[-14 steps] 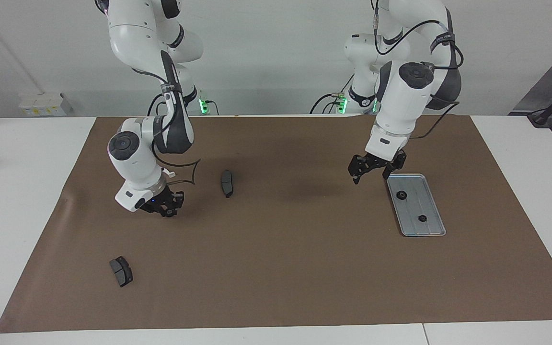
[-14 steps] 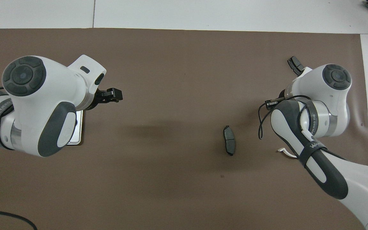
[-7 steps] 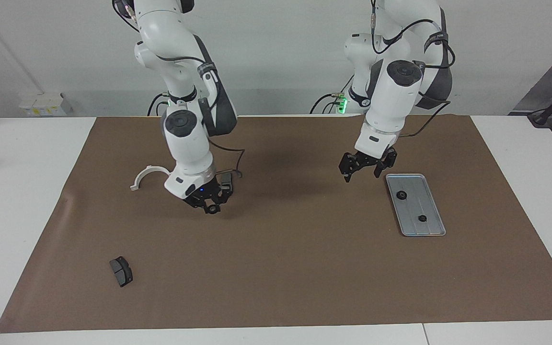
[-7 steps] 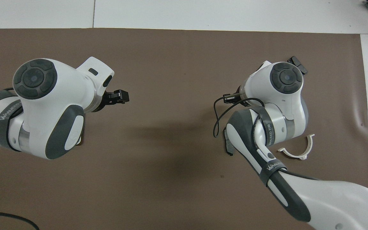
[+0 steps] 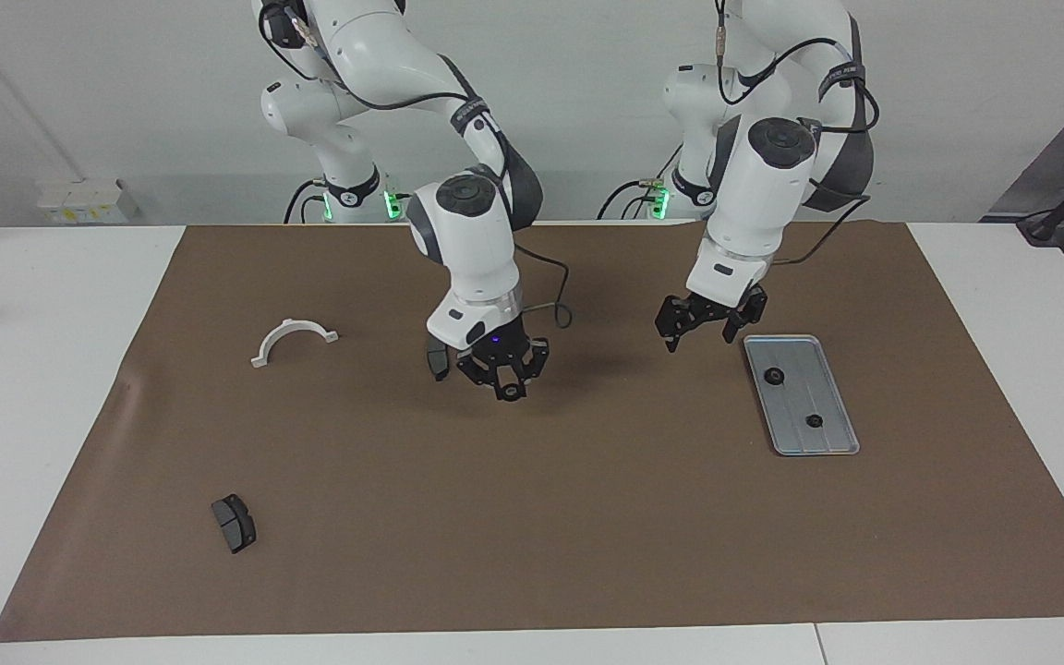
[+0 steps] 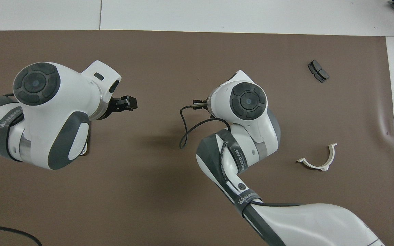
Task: Pick bearing gear from pile to tray
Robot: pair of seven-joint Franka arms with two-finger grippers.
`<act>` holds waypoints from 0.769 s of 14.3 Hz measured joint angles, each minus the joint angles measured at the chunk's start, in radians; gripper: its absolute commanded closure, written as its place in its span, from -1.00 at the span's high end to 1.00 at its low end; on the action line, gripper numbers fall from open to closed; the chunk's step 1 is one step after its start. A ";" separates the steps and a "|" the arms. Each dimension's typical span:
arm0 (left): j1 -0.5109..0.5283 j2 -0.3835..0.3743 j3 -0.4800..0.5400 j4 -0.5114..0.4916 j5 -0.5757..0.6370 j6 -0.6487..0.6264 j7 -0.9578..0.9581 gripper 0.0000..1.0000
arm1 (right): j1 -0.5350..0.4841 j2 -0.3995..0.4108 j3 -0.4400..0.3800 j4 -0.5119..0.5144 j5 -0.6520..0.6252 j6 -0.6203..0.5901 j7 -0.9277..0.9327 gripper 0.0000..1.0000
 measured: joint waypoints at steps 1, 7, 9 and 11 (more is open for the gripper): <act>0.000 0.000 0.000 0.000 0.000 0.000 0.000 1.00 | 0.008 0.045 0.001 0.034 0.000 0.024 0.017 -0.98; 0.001 0.003 0.001 -0.009 0.000 0.028 0.000 1.00 | 0.076 0.224 0.068 0.221 0.000 0.108 0.186 -0.54; 0.003 0.005 0.002 -0.011 0.000 0.047 0.000 1.00 | 0.114 0.224 0.068 0.237 0.000 0.108 0.209 0.31; 0.005 0.005 0.004 -0.012 0.000 0.053 0.000 1.00 | 0.130 0.224 0.068 0.243 0.000 0.108 0.216 0.61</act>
